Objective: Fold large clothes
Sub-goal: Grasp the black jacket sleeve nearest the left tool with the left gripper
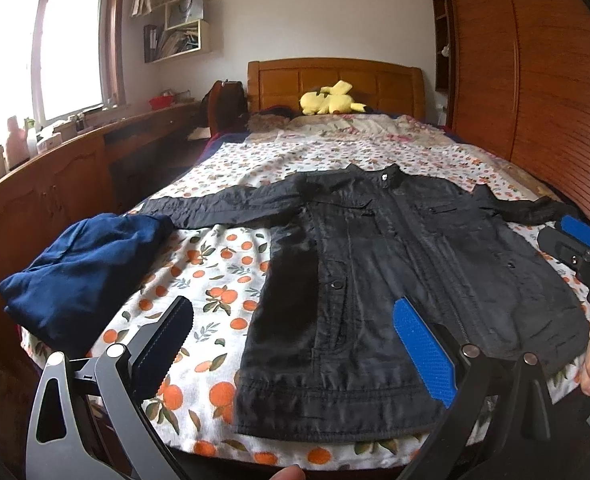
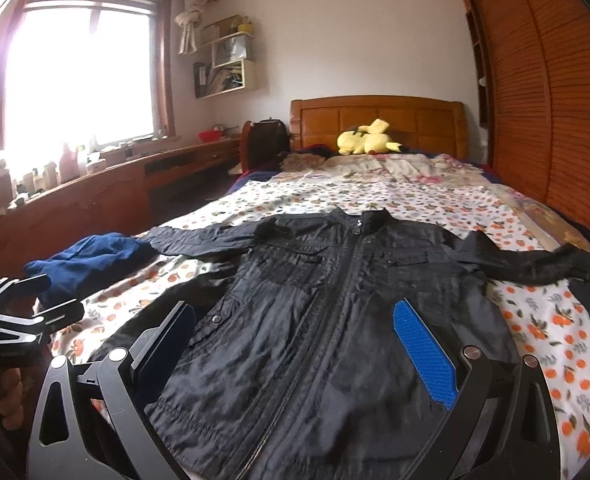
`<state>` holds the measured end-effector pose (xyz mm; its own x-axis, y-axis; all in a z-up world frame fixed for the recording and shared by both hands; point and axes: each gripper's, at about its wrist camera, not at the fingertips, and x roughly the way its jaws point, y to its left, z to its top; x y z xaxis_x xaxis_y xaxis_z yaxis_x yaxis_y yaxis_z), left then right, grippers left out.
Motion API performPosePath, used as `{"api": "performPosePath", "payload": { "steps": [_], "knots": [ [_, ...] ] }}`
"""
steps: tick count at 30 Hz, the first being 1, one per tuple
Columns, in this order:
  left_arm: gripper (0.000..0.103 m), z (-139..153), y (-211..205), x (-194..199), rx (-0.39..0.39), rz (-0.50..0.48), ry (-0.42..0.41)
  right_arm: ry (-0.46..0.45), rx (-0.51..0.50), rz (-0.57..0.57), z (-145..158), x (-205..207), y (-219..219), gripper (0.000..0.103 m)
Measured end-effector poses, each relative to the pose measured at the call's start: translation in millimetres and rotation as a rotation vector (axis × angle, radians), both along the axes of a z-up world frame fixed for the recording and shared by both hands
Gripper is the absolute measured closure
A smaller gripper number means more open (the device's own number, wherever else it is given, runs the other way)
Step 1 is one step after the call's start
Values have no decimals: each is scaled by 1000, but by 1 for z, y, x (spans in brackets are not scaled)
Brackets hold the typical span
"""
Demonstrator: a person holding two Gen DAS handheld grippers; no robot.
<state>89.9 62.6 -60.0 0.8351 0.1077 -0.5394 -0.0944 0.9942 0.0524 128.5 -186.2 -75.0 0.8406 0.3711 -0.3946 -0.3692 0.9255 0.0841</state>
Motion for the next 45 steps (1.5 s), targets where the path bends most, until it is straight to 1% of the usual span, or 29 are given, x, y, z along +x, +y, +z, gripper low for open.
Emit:
{"api": "performPosePath", "payload": {
  "steps": [3, 6, 11, 16, 19, 26, 30, 33, 40, 42, 43, 44, 45],
  "knots": [
    [2, -4, 6, 12, 1, 20, 11, 17, -4, 33, -4, 18, 6, 7],
    [2, -6, 16, 23, -16, 43, 15, 35, -19, 63, -7, 34, 14, 7],
    [2, -12, 35, 47, -30, 62, 33, 14, -53, 100, -13, 59, 32, 7],
    [2, -23, 55, 83, -22, 56, 77, 15, -39, 99, -22, 85, 47, 7],
    [2, -29, 69, 107, -22, 46, 96, 31, -37, 106, -28, 99, 57, 7],
    [2, -43, 102, 162, -57, 33, 143, 71, -82, 136, -52, 129, 81, 7],
    [2, -47, 114, 191, -73, 32, 160, 98, -76, 148, -63, 140, 84, 7],
    [2, -52, 123, 217, -101, 28, 178, 118, -59, 156, -67, 148, 83, 7],
    [2, -67, 132, 266, -119, 32, 219, 124, -37, 163, -59, 154, 78, 7],
    [5, -73, 136, 280, -135, 32, 238, 126, -28, 156, -58, 155, 75, 7],
    [11, -77, 139, 290, -152, 32, 252, 127, -30, 153, -58, 156, 74, 7],
    [14, -80, 142, 296, -163, 38, 260, 128, -33, 151, -60, 157, 74, 7],
    [15, -83, 146, 301, -171, 46, 267, 129, -38, 147, -61, 158, 74, 7]
  ]
}}
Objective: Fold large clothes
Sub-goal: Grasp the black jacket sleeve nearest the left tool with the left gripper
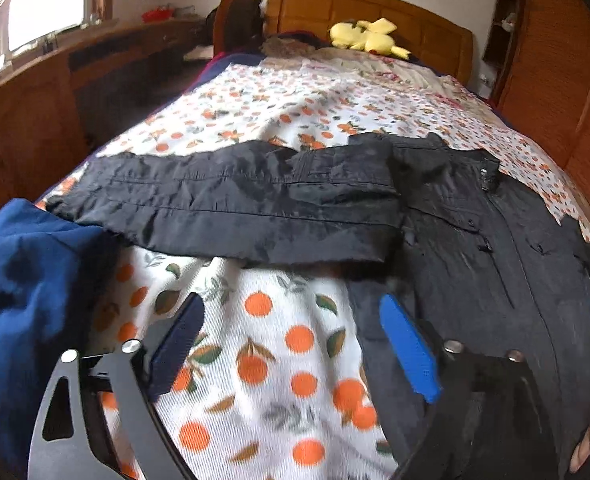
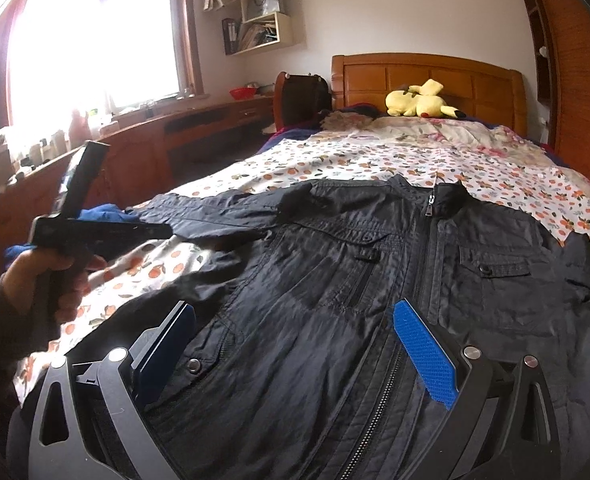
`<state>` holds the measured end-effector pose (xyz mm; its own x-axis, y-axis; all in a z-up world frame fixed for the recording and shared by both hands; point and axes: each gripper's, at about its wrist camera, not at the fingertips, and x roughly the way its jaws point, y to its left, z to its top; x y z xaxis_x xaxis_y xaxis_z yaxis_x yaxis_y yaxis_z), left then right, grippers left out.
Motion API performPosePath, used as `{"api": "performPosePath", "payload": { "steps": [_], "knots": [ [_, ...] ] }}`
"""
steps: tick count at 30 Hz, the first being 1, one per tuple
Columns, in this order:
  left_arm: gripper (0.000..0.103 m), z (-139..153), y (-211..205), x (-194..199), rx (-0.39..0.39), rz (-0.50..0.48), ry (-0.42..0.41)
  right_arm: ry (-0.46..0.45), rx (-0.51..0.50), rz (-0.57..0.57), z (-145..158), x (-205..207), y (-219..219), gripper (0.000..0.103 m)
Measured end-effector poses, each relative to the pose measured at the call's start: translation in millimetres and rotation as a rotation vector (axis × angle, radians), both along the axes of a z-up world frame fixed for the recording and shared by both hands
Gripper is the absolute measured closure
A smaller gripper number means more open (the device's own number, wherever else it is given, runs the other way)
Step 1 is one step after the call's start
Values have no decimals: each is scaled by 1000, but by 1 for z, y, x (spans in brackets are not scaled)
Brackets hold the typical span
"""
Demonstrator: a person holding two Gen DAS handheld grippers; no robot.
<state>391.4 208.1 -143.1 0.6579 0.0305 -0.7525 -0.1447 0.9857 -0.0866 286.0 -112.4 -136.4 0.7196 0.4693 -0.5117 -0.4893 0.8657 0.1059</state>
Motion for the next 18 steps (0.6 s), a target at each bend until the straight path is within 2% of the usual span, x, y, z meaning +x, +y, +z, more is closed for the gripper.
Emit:
{"api": "performPosePath", "payload": {
  "steps": [4, 7, 11, 15, 18],
  "knots": [
    [23, -12, 21, 28, -79, 58, 42, 23, -4, -5, -8, 5, 0, 7],
    [23, -18, 34, 42, -110, 92, 55, 26, -6, -2, -9, 6, 0, 7],
    [29, -28, 46, 60, -138, 135, 89, 24, 1, -3, -10, 7, -1, 7],
    [35, -43, 58, 75, -205, 194, 135, 20, 1, -3, -10, 7, 0, 7],
    [39, -45, 63, 82, -230, 218, 130, 15, 3, -3, -8, 5, -2, 7]
  ]
}}
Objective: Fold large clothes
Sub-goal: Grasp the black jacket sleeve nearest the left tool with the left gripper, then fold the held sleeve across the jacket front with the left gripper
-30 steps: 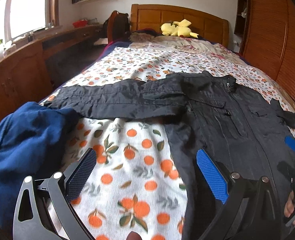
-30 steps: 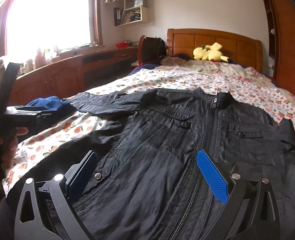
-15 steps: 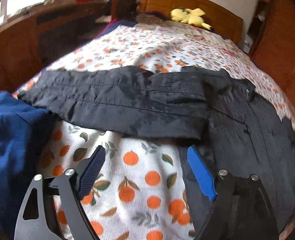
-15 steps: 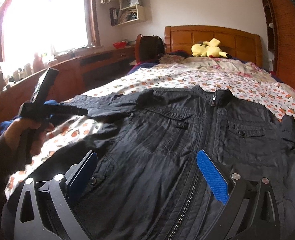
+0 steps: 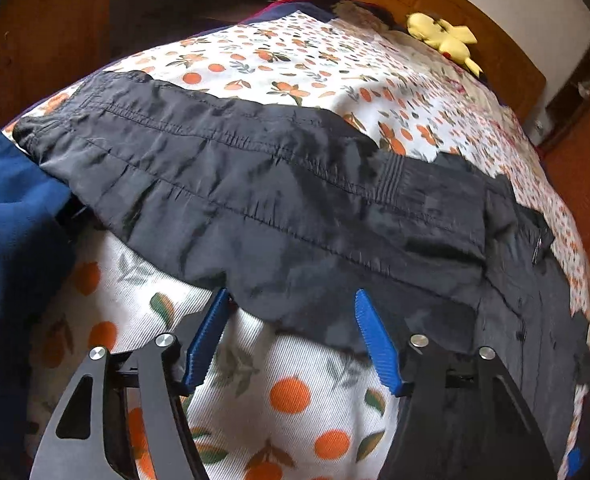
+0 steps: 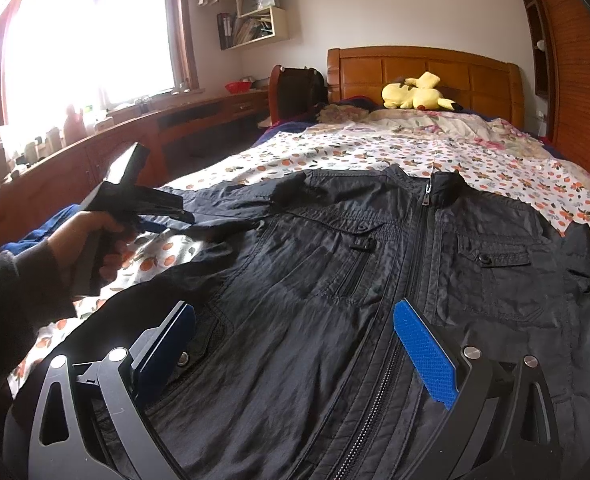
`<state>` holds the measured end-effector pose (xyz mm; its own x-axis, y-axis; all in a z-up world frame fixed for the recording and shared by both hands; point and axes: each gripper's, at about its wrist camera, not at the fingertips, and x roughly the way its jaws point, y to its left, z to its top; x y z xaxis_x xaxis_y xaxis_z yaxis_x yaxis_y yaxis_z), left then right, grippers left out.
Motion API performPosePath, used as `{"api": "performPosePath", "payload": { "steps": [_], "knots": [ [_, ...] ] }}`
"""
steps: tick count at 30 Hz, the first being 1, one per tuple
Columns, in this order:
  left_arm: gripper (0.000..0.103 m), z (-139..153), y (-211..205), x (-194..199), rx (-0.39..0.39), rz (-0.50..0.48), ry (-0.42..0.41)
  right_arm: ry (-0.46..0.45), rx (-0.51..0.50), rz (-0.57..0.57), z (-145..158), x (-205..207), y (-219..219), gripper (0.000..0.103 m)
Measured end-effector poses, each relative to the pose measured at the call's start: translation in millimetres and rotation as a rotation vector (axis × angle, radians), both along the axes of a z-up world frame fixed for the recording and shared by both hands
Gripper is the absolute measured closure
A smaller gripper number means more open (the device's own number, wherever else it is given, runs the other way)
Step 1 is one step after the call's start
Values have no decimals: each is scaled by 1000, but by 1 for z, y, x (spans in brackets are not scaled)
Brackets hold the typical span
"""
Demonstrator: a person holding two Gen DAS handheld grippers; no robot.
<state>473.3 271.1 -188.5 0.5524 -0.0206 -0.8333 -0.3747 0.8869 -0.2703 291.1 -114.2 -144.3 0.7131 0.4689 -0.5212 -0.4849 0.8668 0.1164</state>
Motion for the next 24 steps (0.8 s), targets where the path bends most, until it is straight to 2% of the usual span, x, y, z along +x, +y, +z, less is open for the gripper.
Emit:
{"api": "performPosePath", "payload": {
  "steps": [5, 8, 11, 15, 20, 24],
  "knots": [
    [77, -1, 10, 12, -37, 66, 22, -15, -1, -6, 5, -4, -2, 7],
    [93, 1, 10, 14, -25, 76, 33, -25, 4, -9, 8, -5, -4, 7],
    [100, 19, -4, 12, 67, 47, 12, -37, 10, -15, 14, -6, -9, 7],
    [101, 59, -41, 8, 149, -31, -58, -52, 21, -36, 22, -7, -19, 7],
    [102, 102, -106, -2, 213, -168, -132, -77, 32, -78, 33, -6, -37, 7],
    [101, 119, -162, -19, 232, -283, -164, -86, 45, -105, 39, -4, -54, 7]
  ]
}}
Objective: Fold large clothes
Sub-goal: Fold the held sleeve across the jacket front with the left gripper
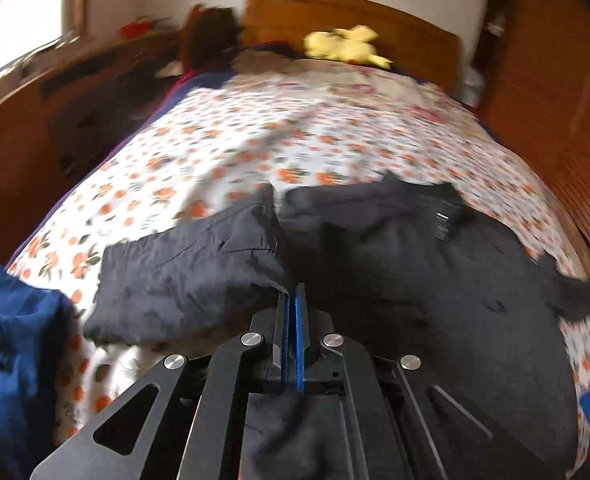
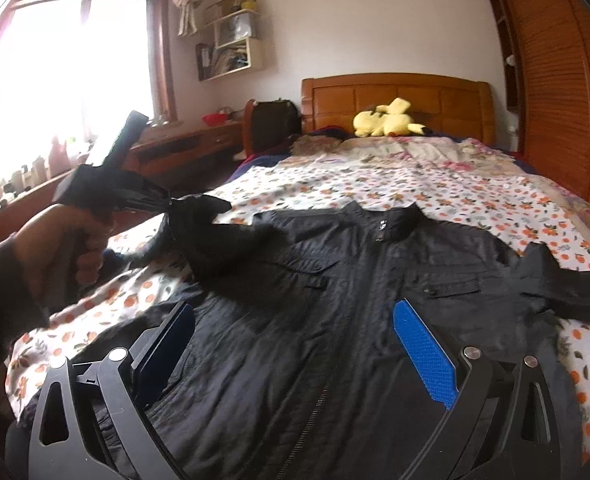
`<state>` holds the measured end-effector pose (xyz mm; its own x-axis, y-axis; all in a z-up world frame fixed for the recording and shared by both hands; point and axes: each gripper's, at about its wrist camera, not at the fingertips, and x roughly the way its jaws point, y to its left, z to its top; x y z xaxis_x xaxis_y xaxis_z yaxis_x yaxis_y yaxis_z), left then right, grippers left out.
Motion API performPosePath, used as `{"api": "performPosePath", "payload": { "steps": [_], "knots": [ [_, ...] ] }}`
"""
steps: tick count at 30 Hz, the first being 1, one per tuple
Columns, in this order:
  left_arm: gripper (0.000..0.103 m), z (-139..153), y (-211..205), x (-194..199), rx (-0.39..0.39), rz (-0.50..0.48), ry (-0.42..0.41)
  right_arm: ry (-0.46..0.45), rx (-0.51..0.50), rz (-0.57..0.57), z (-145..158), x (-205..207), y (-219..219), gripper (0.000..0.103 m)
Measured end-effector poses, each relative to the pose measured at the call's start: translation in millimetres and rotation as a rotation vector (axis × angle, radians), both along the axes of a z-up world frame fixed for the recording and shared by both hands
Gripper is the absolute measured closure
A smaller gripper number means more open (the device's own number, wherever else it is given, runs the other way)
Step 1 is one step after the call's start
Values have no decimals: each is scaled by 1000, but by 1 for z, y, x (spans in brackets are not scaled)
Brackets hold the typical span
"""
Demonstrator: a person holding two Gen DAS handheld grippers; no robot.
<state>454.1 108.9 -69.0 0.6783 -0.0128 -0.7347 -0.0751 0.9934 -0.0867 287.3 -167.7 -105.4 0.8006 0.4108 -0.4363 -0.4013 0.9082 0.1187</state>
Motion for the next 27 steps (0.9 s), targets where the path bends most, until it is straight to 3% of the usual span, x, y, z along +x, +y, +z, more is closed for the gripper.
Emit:
{"api": "performPosePath", "payload": {
  "steps": [4, 7, 9, 10, 14, 19, 27],
  "knots": [
    [101, -1, -37, -18, 49, -64, -1, -2, 4, -11, 3, 1, -9, 7],
    [94, -7, -45, -32, 49, -88, 8, -1, 5, -14, 3, 1, -12, 7],
    [74, -11, -45, -43, 46, -104, 7, 0, 5, -13, 3, 2, -12, 7],
    [55, -12, -43, -52, 50, -108, 1, 1, 5, -12, 3, 1, -12, 7],
    [35, -17, -27, -76, 41, -111, -20, 10, 0, 0, 0, 3, -8, 7],
    [28, -33, 16, -73, 74, -32, -4, 23, -13, 28, -5, 4, 4, 7],
    [28, -74, 93, -44, 107, 101, 76, 43, -54, 78, -19, 2, 28, 7]
  ]
}}
